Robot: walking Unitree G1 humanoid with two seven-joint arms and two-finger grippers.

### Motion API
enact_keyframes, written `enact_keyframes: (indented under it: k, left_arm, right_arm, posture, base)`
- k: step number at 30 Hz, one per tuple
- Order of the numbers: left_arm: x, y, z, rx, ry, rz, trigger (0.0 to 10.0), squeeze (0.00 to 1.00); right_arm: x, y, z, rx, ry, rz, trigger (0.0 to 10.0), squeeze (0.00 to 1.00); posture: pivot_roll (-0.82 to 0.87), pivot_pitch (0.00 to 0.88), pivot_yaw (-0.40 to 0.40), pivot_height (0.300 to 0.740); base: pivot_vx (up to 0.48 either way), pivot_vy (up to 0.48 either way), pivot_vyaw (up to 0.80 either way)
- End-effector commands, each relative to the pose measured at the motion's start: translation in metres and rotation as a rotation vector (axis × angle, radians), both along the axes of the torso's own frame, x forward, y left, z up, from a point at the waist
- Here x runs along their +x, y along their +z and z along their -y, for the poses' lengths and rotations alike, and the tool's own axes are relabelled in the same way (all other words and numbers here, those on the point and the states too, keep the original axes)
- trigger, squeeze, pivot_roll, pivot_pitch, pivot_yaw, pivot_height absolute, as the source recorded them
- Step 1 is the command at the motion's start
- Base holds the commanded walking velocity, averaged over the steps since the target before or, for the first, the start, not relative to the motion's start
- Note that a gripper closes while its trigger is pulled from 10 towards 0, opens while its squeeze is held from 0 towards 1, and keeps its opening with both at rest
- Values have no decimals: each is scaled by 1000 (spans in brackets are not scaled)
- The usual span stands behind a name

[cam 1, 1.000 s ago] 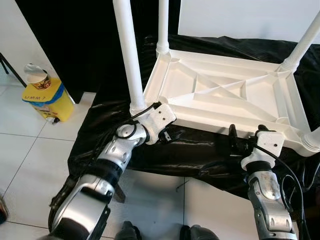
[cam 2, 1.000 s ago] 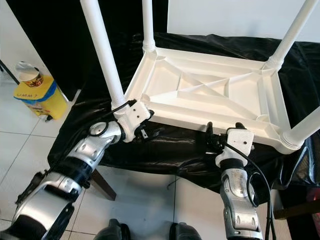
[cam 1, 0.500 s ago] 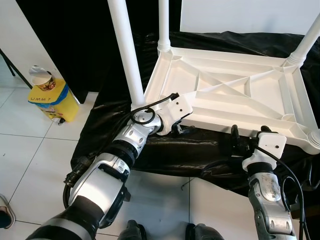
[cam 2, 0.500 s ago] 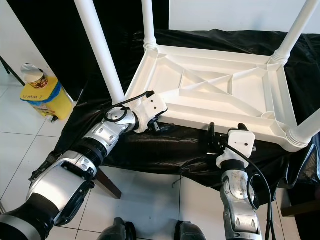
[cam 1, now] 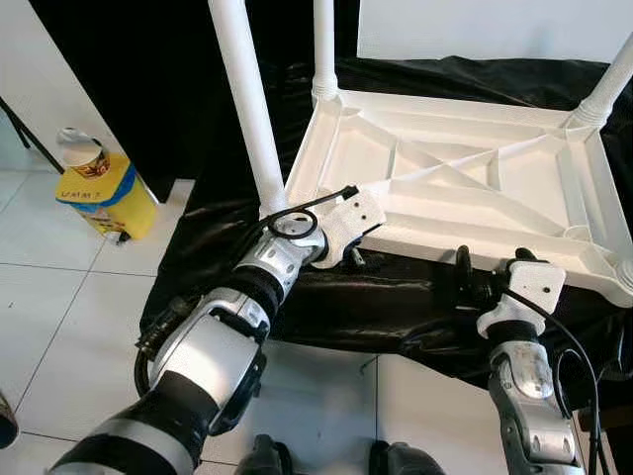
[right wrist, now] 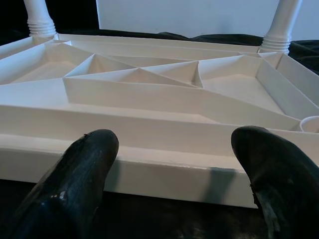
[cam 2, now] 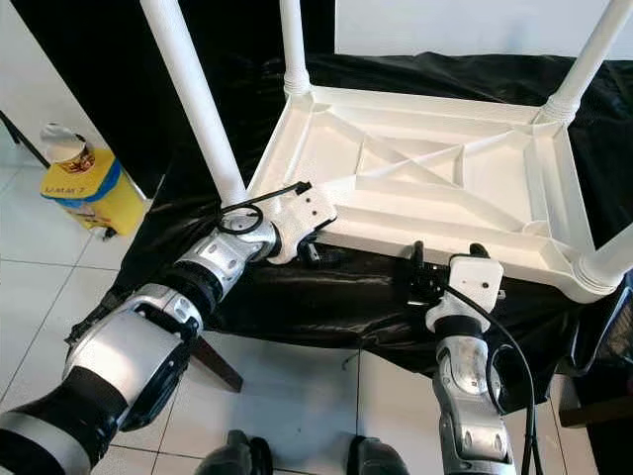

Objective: Building children table

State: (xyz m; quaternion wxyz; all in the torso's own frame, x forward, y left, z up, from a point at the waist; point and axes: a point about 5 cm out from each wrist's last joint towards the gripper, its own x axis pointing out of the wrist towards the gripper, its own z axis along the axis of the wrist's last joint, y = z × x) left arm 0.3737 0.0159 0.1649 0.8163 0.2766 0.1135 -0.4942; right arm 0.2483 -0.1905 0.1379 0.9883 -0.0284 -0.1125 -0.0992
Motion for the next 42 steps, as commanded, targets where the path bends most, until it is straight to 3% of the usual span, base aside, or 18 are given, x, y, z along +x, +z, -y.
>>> enact_keyframes:
  k: [1,2,3,12,16,23,24,26,27,42]
  left_arm:
    - [6,-4,-6,6,145,46,7255,0]
    - [8,-3,-9,-2,169,32,1843,0]
    - [10,-2,-11,-13,187,26,0,0]
    - [12,1,-12,-27,202,25,0,0]
    - [6,-13,-10,14,173,1,0,0]
    - [4,-17,-8,22,163,-10,0,0]
    - [4,-16,-8,15,162,-16,9255,671]
    - [4,-16,-8,15,162,-16,9255,671]
    - [4,-15,-7,1,157,-27,10000,1000]
    - [4,-7,-5,-7,81,-31,10000,1000]
  right_arm:
    - [-2,-2,0,-2,-4,-15,10000,0]
    - [-2,-2,0,-4,-3,-15,10000,0]
    - [-2,-2,0,-6,-2,-16,10000,0]
    - [-2,-2,0,-9,0,-18,10000,0]
    - [-1,-2,1,-12,0,-18,10000,0]
    - [0,-2,1,-14,-2,-17,10000,0]
    - [0,-2,1,-13,-3,-17,10000,0]
    - [0,-2,1,-13,-3,-17,10000,0]
    - [0,-2,1,-13,-5,-18,10000,0]
    - [-6,-3,10,-15,-48,-25,10000,0]
  posture:
    - [-108,152,56,740]
    - [-108,152,56,740]
    - [-109,149,55,740]
    - [-108,146,54,740]
    - [-108,147,50,740]
    - [-106,153,50,740]
    - [-106,155,51,740]
    - [-106,155,51,740]
    - [-106,156,52,740]
    - [-129,158,55,740]
  base:
    - [0,0,0]
    - [0,0,0]
    - [0,0,0]
    - [0,0,0]
    - [0,0,0]
    - [0,0,0]
    - [0,0,0]
    - [0,0,0]
    - [0,0,0]
    - [0,0,0]
